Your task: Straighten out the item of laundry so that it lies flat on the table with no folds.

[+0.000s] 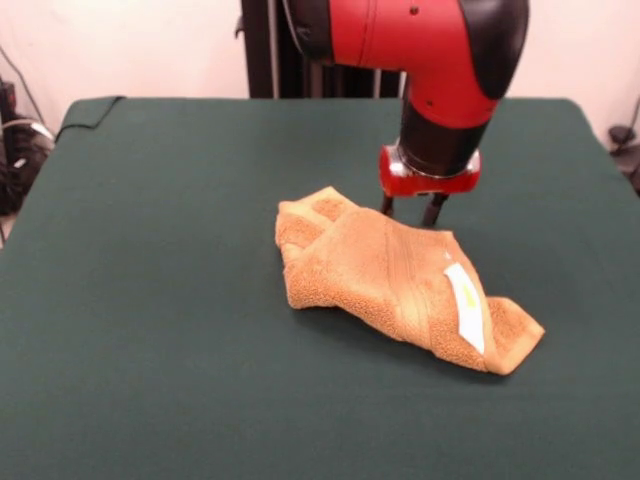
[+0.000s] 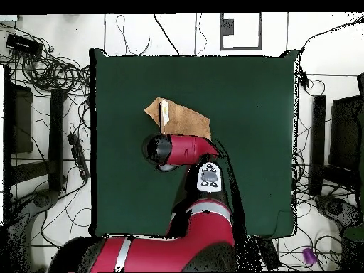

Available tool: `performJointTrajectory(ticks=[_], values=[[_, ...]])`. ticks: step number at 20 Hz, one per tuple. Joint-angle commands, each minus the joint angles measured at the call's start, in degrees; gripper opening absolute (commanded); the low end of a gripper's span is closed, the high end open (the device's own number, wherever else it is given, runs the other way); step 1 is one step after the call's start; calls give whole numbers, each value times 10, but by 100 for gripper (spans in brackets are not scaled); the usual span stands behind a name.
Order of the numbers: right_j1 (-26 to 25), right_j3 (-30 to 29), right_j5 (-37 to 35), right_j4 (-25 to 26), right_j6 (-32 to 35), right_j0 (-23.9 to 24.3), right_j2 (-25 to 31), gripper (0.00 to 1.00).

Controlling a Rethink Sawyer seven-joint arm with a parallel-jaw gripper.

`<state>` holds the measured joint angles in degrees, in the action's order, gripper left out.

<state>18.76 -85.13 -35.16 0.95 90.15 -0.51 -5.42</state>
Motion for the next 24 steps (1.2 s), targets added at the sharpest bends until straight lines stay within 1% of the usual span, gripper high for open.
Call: performJointTrajectory(ticks=[1, 5, 8, 11, 13, 14, 16, 18, 21, 24], values=[[-50, 20, 12, -39, 111, -3, 62, 100], [-30, 13, -11, -39, 122, -14, 48, 100], [4, 0, -39, -44, 123, -14, 44, 100], [34, -4, -61, -47, 112, -5, 45, 100], [48, -7, -59, -48, 101, 4, 51, 100], [64, -10, -66, -50, 98, 6, 50, 100], [73, -12, -71, -53, 96, 9, 51, 100], [97, -24, -96, -62, 99, 13, 48, 100], [120, -32, -115, -66, 101, 13, 39, 100], [129, -33, -123, -66, 102, 13, 33, 100]])
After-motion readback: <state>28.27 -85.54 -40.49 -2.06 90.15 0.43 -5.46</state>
